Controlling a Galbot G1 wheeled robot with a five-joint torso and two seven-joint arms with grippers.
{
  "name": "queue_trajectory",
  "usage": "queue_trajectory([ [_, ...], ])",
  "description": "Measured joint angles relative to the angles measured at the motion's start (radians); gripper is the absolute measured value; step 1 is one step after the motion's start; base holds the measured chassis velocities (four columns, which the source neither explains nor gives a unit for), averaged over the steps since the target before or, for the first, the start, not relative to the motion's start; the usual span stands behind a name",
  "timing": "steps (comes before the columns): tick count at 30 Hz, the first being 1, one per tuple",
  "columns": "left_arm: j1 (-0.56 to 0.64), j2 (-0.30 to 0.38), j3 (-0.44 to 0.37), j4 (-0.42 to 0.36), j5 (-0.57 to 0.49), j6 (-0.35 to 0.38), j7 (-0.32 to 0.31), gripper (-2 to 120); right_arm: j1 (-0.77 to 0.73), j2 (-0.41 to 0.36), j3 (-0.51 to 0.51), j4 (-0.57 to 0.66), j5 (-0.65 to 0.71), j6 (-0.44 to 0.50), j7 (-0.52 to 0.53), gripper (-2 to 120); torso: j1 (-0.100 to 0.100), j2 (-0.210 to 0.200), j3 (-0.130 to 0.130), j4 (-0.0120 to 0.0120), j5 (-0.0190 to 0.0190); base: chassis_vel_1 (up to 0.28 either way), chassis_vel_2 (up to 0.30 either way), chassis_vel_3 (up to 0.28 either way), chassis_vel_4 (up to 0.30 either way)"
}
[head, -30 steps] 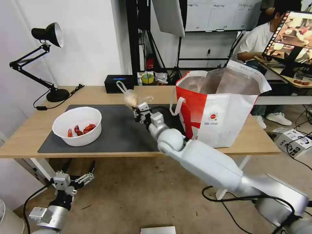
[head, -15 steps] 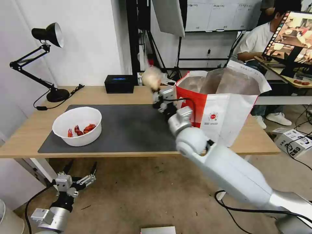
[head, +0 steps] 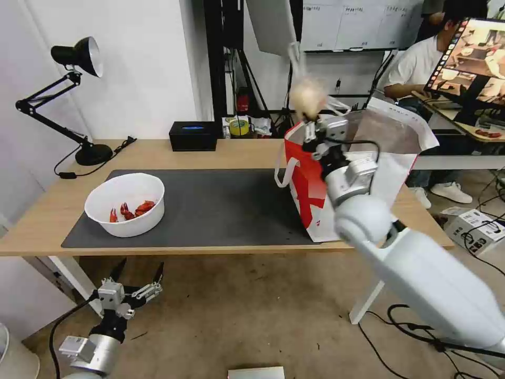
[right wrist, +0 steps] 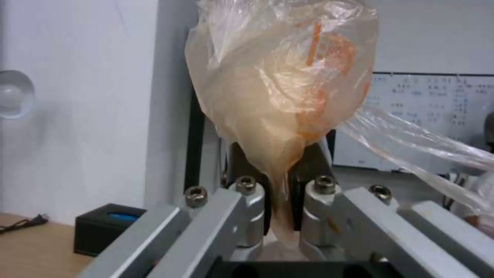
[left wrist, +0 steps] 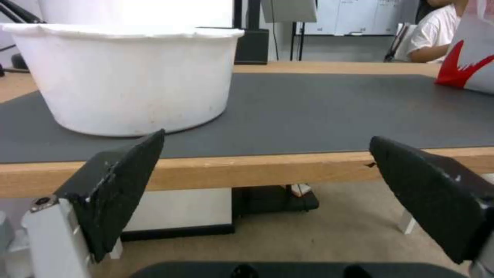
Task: Pick up the trash from the table and place it into the takeout bag.
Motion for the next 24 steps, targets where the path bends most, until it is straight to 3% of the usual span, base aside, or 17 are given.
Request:
queue_trajectory([
  [2,-0.003,0.001,0.002,-0.004,0.001,0.004,-0.003,100,-0.001,-0.046,0.037,0.015,0.038,-0.008,0.012,4,0.0,0.0,0.0,0.0,0.0,0.0,0.0,0.0,0.0],
  [13,0.004,0.001,-0.007,-0.013,0.002,0.003,-0.003,100,-0.018,-0.139,0.098,0.033,0.152,-0.059,0.057,4,0.0,0.0,0.0,0.0001,0.0,0.0,0.0,0.0,0.0],
  [17,0.006,0.0,-0.008,-0.015,0.002,0.002,-0.003,100,-0.023,-0.151,0.103,0.039,0.18,-0.087,0.077,14,0.0,0.0,0.0,0.0001,-0.0001,0.0,0.0,0.0,0.0],
  [20,0.012,-0.006,-0.011,-0.025,0.003,0.001,-0.002,100,-0.032,-0.167,0.111,0.053,0.229,-0.132,0.125,47,0.0,0.0,0.0,0.0001,-0.0001,0.0,0.0,0.0,0.0],
  [24,0.016,-0.006,-0.015,-0.029,0.004,0.001,-0.002,100,-0.034,-0.175,0.113,0.06,0.245,-0.146,0.128,59,0.0,0.0,0.0,0.0001,-0.0001,0.0,0.0,0.0,0.0],
])
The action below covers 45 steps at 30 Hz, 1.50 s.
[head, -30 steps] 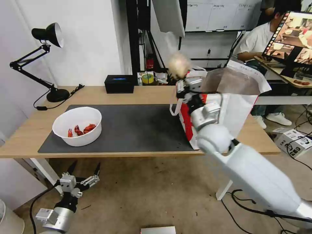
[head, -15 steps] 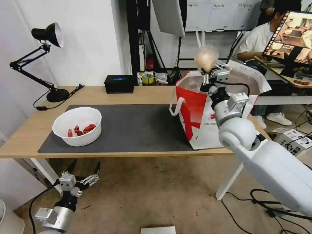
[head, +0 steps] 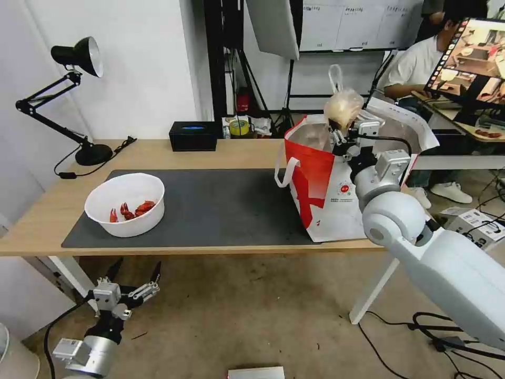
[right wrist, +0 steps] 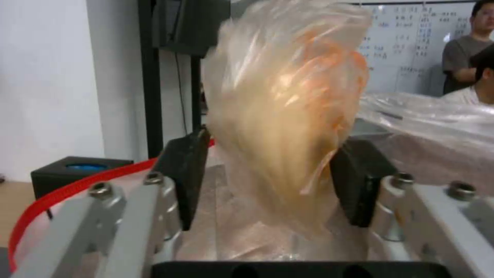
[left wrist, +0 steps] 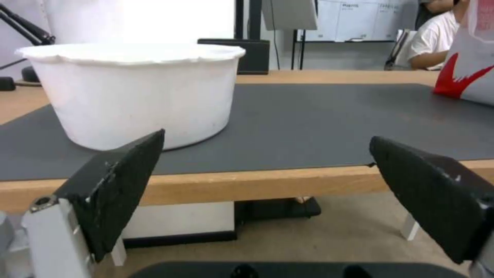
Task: Pick up the trash from the table and place it into the takeout bag.
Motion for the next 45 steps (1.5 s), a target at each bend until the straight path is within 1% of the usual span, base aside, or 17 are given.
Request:
queue_trajectory([
  [1,0.001,0.0,-0.002,-0.002,0.0,0.0,0.0,100,-0.001,-0.003,0.0,0.003,0.009,-0.005,0.001,63,0.0,0.0,0.0,0.0,-0.0001,0.0,0.0,0.0,0.0],
  [2,0.003,0.0,-0.003,-0.004,0.0,0.0,0.0,100,-0.001,-0.006,0.001,0.005,0.016,-0.01,0.002,69,0.0,0.0,0.0,0.0,0.0,0.0,0.0,0.0,0.0],
  [3,0.003,0.0,-0.003,-0.004,0.0,0.0,0.0,100,-0.001,-0.006,0.001,0.005,0.016,-0.01,0.002,69,0.0,0.0,0.0,0.0,0.0,0.0,0.0,0.0,0.0],
  [6,0.01,-0.001,-0.008,-0.017,0.001,0.0,0.0,100,-0.006,-0.01,0.003,0.011,0.039,-0.022,0.01,84,0.0,0.0,0.0,0.0,0.0,0.0,0.0,0.0,0.0],
  [7,0.01,-0.001,-0.008,-0.017,0.001,0.0,0.0,100,-0.006,-0.01,0.003,0.011,0.039,-0.022,0.01,84,0.0,0.0,0.0,0.0,0.0,0.0,0.0,0.0,0.0],
  [10,0.018,-0.002,-0.016,-0.024,0.001,0.0,0.0,100,-0.016,-0.012,0.006,0.015,0.056,-0.031,0.022,97,0.0,0.0,0.0,0.0,-0.0001,0.0,0.0,0.0,0.0],
  [12,0.02,-0.003,-0.019,-0.026,0.001,0.0,0.0,100,-0.017,-0.013,0.006,0.016,0.058,-0.034,0.024,99,0.0,0.0,0.0,0.0,-0.0001,0.0,0.0,0.0,0.0],
  [22,0.026,-0.011,-0.022,-0.038,0.003,0.0,0.0,100,-0.012,-0.013,0.002,0.017,0.06,-0.038,0.025,100,0.0,0.0,0.0,0.0,-0.0001,0.0,0.0,0.0,0.0],
  [45,0.018,0.01,-0.026,-0.028,-0.007,0.004,-0.002,100,0.015,0.008,-0.019,0.005,0.057,-0.041,0.022,100,0.0,0.0,0.0,0.0,-0.0001,0.0,0.0,0.0,0.0],
])
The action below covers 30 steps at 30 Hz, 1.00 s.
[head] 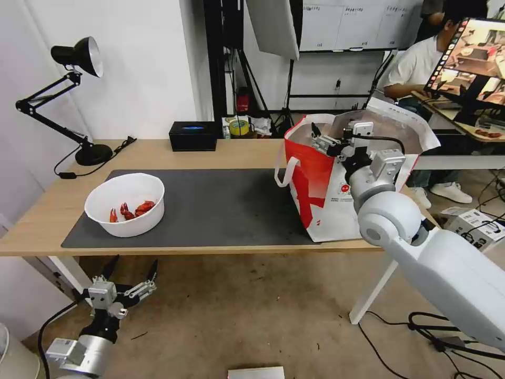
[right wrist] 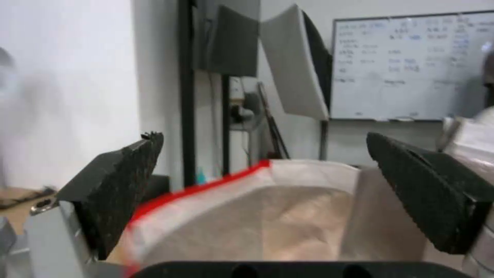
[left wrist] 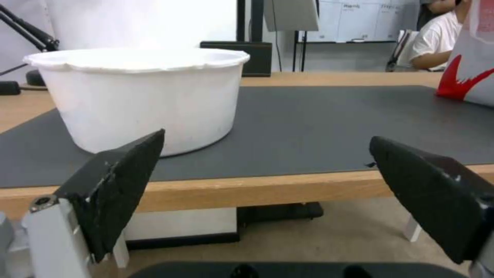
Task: Pick up the trash from the table and place it into the takeout bag.
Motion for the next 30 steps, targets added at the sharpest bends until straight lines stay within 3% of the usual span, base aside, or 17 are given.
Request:
queue_trajectory([
  [13,-0.004,-0.005,0.002,0.0,-0.001,0.002,-0.003,100,-0.05,-0.022,-0.001,0.115,-0.005,0.102,-0.1,100,0.0,0.0,0.0,0.0001,-0.0001,0.0,0.0,0.0,0.0],
  [16,-0.001,-0.011,-0.001,-0.003,-0.001,0.001,-0.003,100,-0.228,-0.043,0.014,0.235,-0.064,0.125,-0.135,100,0.0,0.0,0.0,-0.0001,0.0,0.0,0.0,0.0,0.0],
  [20,-0.001,-0.019,0.0,-0.003,0.002,0.0,-0.002,100,-0.401,-0.048,0.022,0.291,-0.171,0.142,-0.151,100,0.0,0.0,0.0,-0.0001,0.0,0.0,0.0,0.0,0.0],
  [30,0.04,-0.086,-0.054,-0.026,0.018,-0.021,0.007,100,-0.545,0.001,-0.016,0.25,-0.301,0.215,-0.155,100,0.0,0.0,0.0,0.0,0.0,0.0,0.0,0.0,0.0],
])
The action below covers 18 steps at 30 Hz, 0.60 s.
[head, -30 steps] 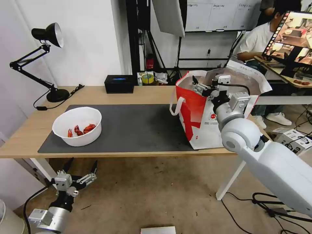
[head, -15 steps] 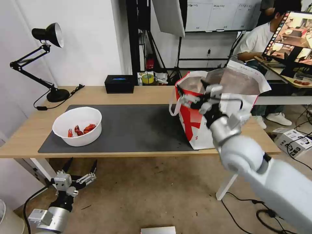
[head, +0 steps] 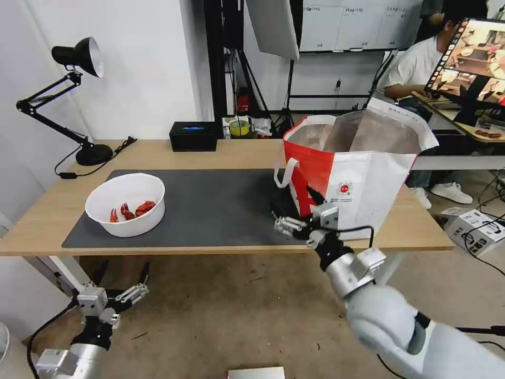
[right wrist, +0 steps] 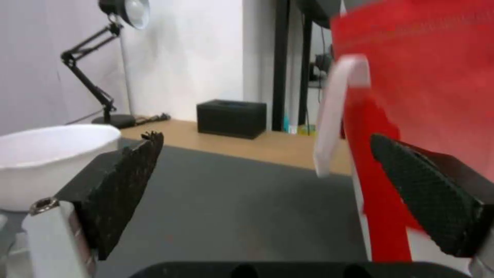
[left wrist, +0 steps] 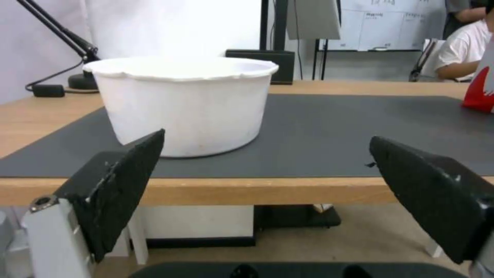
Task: Pick up the trash from the table and place it into the takeout bag.
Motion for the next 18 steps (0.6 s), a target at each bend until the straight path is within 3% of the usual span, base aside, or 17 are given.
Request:
queue_trajectory([
  [7,0.006,-0.008,-0.01,0.0,0.001,-0.004,0.002,100,-0.179,0.051,0.034,-0.039,-0.103,0.061,-0.012,100,0.0,0.0,0.0,-0.0001,-0.0001,0.0,0.0,0.0,0.0],
  [18,0.007,-0.004,-0.015,0.004,-0.002,-0.008,0.002,100,-0.313,0.124,0.054,-0.107,-0.225,0.139,-0.004,100,0.0,0.0,0.0,0.0,0.0,0.0,0.0,0.0,0.0],
])
